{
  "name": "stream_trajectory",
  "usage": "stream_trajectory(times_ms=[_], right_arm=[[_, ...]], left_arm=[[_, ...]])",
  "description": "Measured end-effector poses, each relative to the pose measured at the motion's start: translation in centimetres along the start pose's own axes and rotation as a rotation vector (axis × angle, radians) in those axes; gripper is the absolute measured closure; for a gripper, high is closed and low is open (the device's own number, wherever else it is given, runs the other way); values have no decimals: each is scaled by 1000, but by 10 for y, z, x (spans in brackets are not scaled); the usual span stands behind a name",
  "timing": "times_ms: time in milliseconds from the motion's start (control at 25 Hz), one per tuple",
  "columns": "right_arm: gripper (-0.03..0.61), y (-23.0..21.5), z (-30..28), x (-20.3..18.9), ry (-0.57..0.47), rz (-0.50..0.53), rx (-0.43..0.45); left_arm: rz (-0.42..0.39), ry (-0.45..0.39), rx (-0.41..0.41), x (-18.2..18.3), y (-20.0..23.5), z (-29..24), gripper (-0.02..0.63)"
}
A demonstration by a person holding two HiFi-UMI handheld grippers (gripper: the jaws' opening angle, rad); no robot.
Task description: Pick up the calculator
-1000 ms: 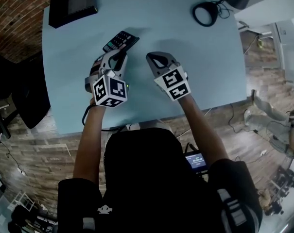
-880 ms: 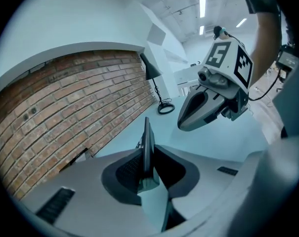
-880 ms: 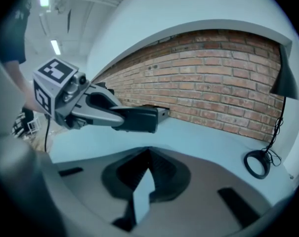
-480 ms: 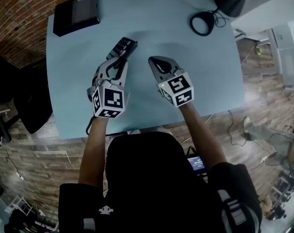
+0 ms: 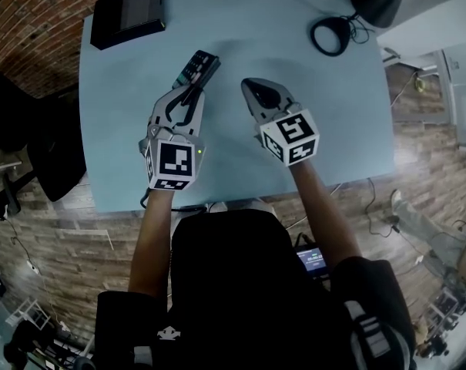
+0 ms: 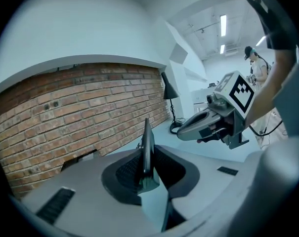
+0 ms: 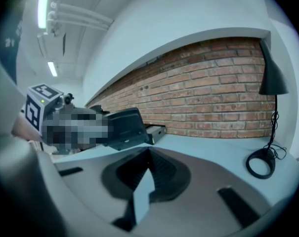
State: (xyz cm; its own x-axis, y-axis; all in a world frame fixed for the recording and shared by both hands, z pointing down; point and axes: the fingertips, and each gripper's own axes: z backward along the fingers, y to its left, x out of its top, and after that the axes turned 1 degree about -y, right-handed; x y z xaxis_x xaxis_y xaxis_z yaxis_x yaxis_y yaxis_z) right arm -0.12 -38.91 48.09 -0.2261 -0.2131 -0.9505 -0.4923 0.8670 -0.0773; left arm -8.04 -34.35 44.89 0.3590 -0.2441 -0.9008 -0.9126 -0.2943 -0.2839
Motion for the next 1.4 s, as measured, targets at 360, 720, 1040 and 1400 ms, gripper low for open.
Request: stream_trajectory(times_ms=[360,720,1040,1400], right_arm=[[574,9,7,22,-75,-43,-13],[574,39,20,39,-116,5,-38],[574,81,35,58,-154,22,-40],[574,132,51,72,-187,39,-38]], left_arm=[[-30,-34,-25,9,-7,12,546],[-1,-93,-20,14,0,46,546],[0,-138,-1,25,8,93,546],[-1,-172,7,23,11,145,546]])
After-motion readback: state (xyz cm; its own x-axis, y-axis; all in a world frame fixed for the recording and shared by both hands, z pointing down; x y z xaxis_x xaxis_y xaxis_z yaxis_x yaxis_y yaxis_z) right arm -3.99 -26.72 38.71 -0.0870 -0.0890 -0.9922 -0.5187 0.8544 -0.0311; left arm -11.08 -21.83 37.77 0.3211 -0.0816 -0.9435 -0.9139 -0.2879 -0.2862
